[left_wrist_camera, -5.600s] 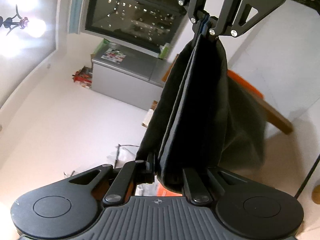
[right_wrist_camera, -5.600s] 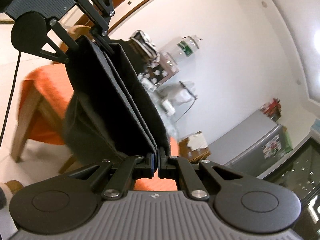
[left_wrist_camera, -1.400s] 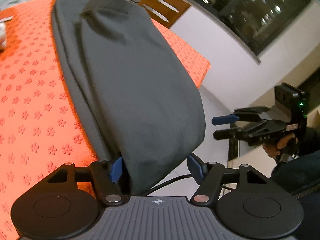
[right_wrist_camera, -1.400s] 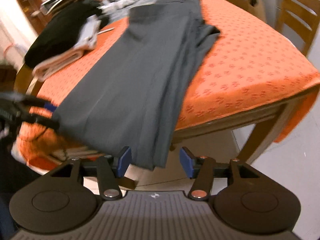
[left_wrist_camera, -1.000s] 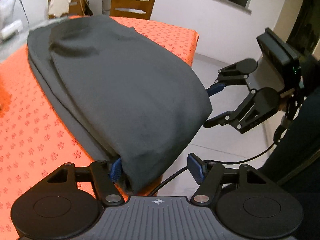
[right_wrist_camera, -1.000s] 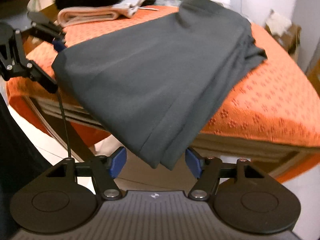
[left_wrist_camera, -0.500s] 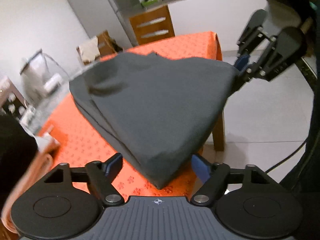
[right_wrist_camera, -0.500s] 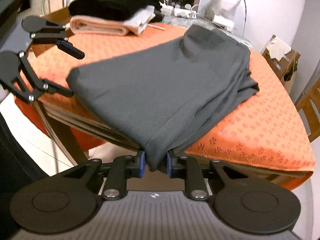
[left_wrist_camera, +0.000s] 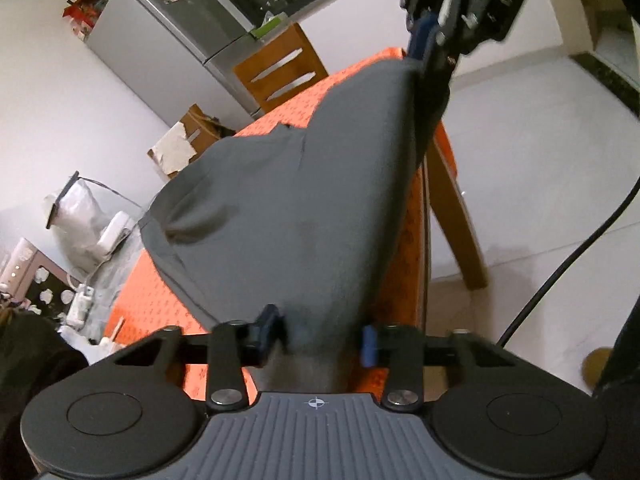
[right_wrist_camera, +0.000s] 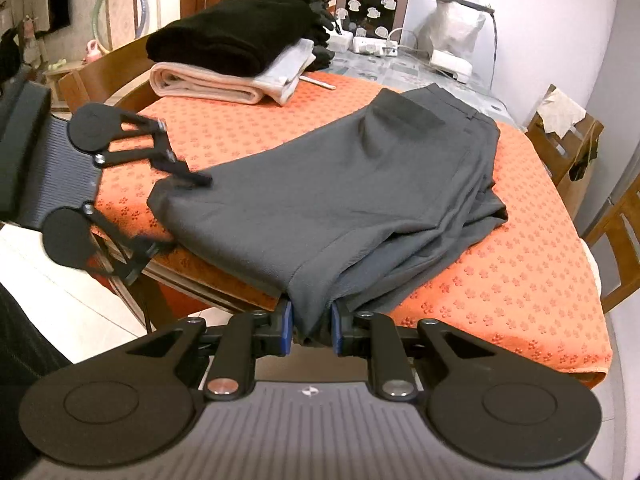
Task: Fold clothes
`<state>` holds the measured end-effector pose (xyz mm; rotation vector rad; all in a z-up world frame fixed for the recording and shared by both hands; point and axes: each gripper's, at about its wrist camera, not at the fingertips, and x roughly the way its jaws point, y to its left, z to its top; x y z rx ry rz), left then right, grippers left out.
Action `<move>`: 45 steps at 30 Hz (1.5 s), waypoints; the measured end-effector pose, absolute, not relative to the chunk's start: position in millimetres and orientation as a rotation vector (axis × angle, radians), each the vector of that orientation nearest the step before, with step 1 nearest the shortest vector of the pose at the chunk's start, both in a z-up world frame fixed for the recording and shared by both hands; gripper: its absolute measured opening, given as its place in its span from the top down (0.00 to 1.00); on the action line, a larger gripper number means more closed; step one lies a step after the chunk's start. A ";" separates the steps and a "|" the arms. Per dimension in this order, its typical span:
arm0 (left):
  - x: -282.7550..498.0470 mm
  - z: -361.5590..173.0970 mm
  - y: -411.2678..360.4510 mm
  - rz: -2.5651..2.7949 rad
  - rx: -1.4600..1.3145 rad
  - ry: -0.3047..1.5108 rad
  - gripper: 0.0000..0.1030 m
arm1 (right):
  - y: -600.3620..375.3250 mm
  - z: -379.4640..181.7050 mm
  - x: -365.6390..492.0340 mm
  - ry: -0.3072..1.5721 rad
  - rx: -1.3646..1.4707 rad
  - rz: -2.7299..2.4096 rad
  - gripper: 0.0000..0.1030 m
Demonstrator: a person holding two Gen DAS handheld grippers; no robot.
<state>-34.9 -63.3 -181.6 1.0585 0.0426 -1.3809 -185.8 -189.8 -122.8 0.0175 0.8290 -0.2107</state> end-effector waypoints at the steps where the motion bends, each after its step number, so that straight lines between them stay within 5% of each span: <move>1: -34.6 -177.8 -63.5 -1.381 1.052 0.043 0.85 | -189.6 -122.2 -185.7 0.835 0.015 -0.212 0.77; 9: -28.6 -139.7 -79.1 -1.413 1.013 0.138 0.89 | -164.1 -116.2 -193.3 0.794 -0.154 -0.241 0.39; 17: -21.3 -117.7 -93.2 -1.413 0.976 0.216 0.89 | -135.4 -141.3 -168.6 0.787 -0.434 -0.204 0.34; 19: -19.0 -117.2 -93.1 -1.409 0.968 0.208 0.87 | -132.5 -151.5 -163.2 0.795 -0.489 -0.213 0.38; 21: -17.1 -120.0 -92.2 -1.404 0.973 0.188 0.82 | -136.5 -157.3 -160.7 0.811 -0.520 -0.243 0.72; 24: -19.8 -140.9 -89.2 -1.406 1.045 0.163 0.80 | -142.2 -153.0 -159.9 0.811 -0.509 -0.260 0.87; 26: -24.2 -157.6 -83.1 -1.424 1.102 0.155 0.78 | -143.5 -141.9 -161.6 0.792 -0.499 -0.263 0.88; 30: -36.4 -162.5 -73.5 -1.424 1.136 0.088 0.90 | -141.3 -120.0 -164.8 0.764 -0.523 -0.235 0.89; 45: -118.3 -46.9 -62.3 -1.332 1.035 0.086 0.88 | -157.8 -33.3 -252.5 0.754 -0.366 -0.129 0.90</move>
